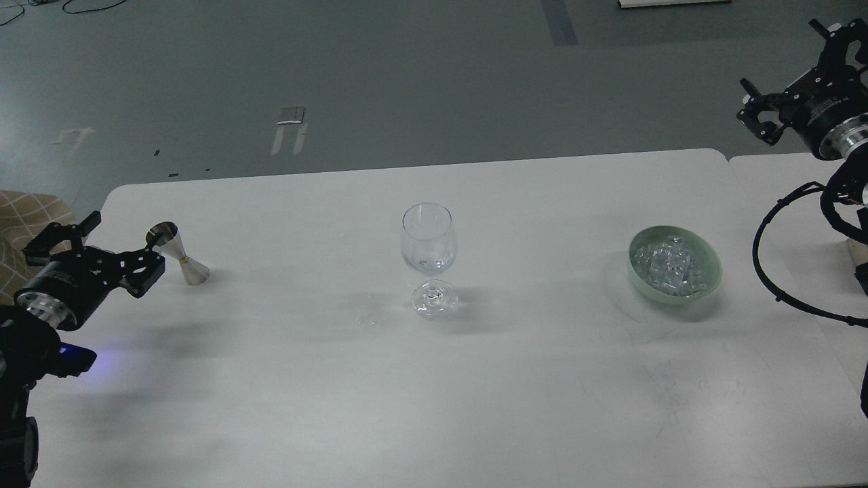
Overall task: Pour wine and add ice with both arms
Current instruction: 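Open the left gripper and lift it away from the jigger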
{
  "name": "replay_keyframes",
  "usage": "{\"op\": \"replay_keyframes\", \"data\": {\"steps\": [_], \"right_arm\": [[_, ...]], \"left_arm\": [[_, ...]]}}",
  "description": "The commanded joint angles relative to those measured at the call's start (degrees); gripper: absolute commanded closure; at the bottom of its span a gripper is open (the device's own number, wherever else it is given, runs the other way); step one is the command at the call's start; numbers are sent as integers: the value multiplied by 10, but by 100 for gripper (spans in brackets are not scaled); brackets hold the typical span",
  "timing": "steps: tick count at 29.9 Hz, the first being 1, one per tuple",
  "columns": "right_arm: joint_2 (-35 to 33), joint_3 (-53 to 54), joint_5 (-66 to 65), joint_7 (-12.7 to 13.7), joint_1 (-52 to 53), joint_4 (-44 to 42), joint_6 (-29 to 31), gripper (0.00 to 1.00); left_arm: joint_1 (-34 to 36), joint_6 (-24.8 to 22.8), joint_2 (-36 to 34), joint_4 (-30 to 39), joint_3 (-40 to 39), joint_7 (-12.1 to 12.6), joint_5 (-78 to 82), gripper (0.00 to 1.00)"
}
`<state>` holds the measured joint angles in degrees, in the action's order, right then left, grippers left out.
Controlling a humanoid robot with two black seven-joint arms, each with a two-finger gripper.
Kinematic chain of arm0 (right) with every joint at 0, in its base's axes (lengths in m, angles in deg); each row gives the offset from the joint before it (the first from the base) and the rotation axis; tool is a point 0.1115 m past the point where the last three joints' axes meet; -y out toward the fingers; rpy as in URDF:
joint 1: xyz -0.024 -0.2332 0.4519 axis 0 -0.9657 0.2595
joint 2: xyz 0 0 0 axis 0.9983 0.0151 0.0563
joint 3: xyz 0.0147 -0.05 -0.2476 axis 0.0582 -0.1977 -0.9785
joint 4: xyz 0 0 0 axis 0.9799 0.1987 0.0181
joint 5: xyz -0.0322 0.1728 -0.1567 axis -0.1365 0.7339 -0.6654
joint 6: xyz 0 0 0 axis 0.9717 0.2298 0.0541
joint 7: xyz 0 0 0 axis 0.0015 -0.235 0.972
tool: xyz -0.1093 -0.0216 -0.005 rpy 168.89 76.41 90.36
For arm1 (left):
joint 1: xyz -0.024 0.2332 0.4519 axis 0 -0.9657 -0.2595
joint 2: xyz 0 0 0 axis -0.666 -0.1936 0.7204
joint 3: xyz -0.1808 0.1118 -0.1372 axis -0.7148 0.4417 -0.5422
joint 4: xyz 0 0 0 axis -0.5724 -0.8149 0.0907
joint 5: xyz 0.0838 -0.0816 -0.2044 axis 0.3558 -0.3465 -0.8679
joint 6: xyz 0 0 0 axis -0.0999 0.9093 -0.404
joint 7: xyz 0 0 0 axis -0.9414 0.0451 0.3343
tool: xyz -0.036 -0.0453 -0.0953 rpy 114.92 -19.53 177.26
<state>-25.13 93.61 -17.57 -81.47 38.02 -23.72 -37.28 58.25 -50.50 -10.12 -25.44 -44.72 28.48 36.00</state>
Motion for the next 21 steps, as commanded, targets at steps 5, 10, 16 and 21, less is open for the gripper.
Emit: {"op": "replay_keyframes", "data": {"steps": [5,10,16,21], "right_arm": [[0,4,2,-1,-1,0,1,0],[-1,10,3,-2,-1,1,4,0],[-1,25,3,-4,-1,4,6,0],[-11,29,3,-4,-1,15,6,0]], "left_arm": [[15,27,-55,93,-1,0,0,5],[120,81,-71,87,15,0,6,5],[230,87,-68,31,59,0,8,5],[298,86,-61,-6,145,0,46,5]]}}
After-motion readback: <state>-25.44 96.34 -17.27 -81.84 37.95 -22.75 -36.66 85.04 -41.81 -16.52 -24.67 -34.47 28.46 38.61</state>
